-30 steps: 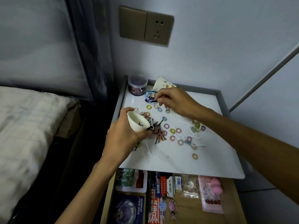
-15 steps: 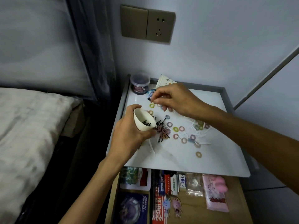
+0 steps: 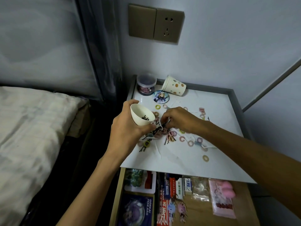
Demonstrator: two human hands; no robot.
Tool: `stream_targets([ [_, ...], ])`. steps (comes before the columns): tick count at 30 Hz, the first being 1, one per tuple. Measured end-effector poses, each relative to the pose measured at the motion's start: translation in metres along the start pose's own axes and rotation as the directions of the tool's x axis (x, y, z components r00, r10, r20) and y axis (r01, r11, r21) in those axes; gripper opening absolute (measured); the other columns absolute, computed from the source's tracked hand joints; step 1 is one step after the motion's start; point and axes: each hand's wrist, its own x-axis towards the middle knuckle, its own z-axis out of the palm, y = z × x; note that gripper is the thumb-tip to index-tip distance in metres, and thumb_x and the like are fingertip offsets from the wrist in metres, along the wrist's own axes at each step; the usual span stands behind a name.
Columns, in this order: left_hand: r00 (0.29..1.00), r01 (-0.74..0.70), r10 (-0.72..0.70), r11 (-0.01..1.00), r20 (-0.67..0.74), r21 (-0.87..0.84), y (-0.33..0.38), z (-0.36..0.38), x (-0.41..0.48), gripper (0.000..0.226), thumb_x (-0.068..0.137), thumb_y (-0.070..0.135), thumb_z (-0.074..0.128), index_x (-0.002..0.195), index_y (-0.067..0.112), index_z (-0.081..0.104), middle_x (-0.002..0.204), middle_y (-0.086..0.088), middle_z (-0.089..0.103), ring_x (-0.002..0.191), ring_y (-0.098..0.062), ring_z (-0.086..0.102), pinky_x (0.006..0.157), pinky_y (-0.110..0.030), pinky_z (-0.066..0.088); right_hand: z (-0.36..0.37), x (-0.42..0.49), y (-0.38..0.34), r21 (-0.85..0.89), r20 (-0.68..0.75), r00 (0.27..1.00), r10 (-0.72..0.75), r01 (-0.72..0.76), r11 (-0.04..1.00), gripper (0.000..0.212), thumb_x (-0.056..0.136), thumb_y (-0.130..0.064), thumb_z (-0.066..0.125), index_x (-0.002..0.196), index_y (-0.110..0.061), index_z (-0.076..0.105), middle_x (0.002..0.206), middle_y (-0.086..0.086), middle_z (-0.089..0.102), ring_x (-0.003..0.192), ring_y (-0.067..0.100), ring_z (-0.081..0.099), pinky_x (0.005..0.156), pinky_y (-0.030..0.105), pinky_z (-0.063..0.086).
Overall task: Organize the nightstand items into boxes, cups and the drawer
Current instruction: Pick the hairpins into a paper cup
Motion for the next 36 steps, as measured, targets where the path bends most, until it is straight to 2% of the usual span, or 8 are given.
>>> stream_targets([
  [10,1.000,0.003,-0.003,1.000,0.012,-0.030,0.001,0.002,-0.001,0.077,0.063,0.028,0.093,0.126,0.031,0.048,0.098,0.013,0.063,0.082,0.000,0.063,0.060,-0.010,0.049,0.002,-0.003,-0.010,-0.168,0.002,0.999,-0.046,0.045,0.985,0.016,0.085,-0.016,0.069,0.101,-0.022,0.073,0.100,-0.003,0.072,0.095,0.018,0.065,0.080,0.036,0.052],
  [14,1.000,0.004,-0.004,1.000,0.001,-0.021,0.001,-0.001,0.000,0.075,0.064,0.030,0.091,0.125,0.032,0.049,0.097,0.013,0.062,0.083,0.001,0.062,0.060,-0.010,0.048,-0.005,-0.005,-0.009,-0.288,-0.025,0.996,-0.081,0.071,0.955,0.016,0.091,-0.017,0.060,0.106,-0.021,0.067,0.097,0.003,0.067,0.092,0.023,0.062,0.070,0.034,0.046],
  [19,1.000,0.004,-0.004,1.000,0.013,-0.017,0.001,0.001,0.000,0.074,0.065,0.030,0.091,0.125,0.031,0.048,0.098,0.013,0.063,0.085,-0.001,0.062,0.060,-0.010,0.049,-0.025,-0.009,-0.005,-0.404,-0.043,0.989,-0.140,0.111,0.908,0.006,0.093,-0.021,0.063,0.097,-0.024,0.067,0.081,-0.004,0.056,0.082,0.018,0.059,0.062,0.030,0.038],
  [24,1.000,0.006,-0.006,1.000,0.024,-0.006,0.002,0.003,-0.002,0.076,0.064,0.030,0.091,0.127,0.033,0.047,0.100,0.015,0.062,0.087,-0.003,0.062,0.060,-0.014,0.052,-0.042,-0.015,-0.002,-0.273,-0.089,0.994,-0.064,0.038,0.961,0.012,0.094,-0.022,0.061,0.099,-0.023,0.071,0.091,-0.005,0.069,0.087,0.014,0.061,0.074,0.035,0.049],
  [27,0.999,-0.002,0.002,1.000,0.032,-0.005,0.003,0.006,-0.002,0.077,0.065,0.028,0.090,0.129,0.031,0.047,0.101,0.011,0.062,0.088,-0.006,0.063,0.059,-0.013,0.051,-0.050,-0.018,0.003,-0.249,-0.089,0.996,0.002,-0.024,0.968,0.011,0.095,-0.024,0.061,0.101,-0.023,0.070,0.089,-0.002,0.071,0.085,0.016,0.062,0.073,0.035,0.049],
  [29,0.999,-0.008,0.007,1.000,0.039,0.012,0.005,0.008,-0.003,0.077,0.065,0.029,0.090,0.129,0.030,0.046,0.101,0.009,0.062,0.089,-0.009,0.063,0.066,-0.021,0.054,-0.056,-0.019,0.007,-0.231,-0.089,0.995,0.037,-0.057,0.971,0.010,0.095,-0.021,0.061,0.101,-0.021,0.069,0.088,-0.001,0.069,0.081,0.016,0.062,0.071,0.034,0.050],
  [33,0.998,-0.010,0.007,0.999,0.070,0.037,0.006,0.014,-0.004,0.079,0.063,0.029,0.090,0.128,0.031,0.046,0.104,0.007,0.062,0.088,-0.006,0.061,0.069,-0.024,0.053,-0.074,-0.025,0.005,-0.021,-0.144,0.986,0.086,-0.090,0.996,0.011,0.096,-0.016,0.059,0.091,-0.023,0.067,0.083,-0.006,0.068,0.074,0.010,0.064,0.061,0.018,0.045],
  [36,0.994,-0.015,0.008,0.998,0.108,0.066,0.005,0.022,-0.006,0.079,0.062,0.030,0.091,0.127,0.032,0.045,0.102,0.011,0.061,0.087,-0.008,0.061,0.064,-0.026,0.054,-0.088,-0.036,-0.016,0.170,-0.189,0.980,0.056,-0.023,0.985,0.006,0.093,-0.018,0.066,0.090,-0.022,0.069,0.079,-0.011,0.071,0.076,0.001,0.067,0.065,0.013,0.048],
])
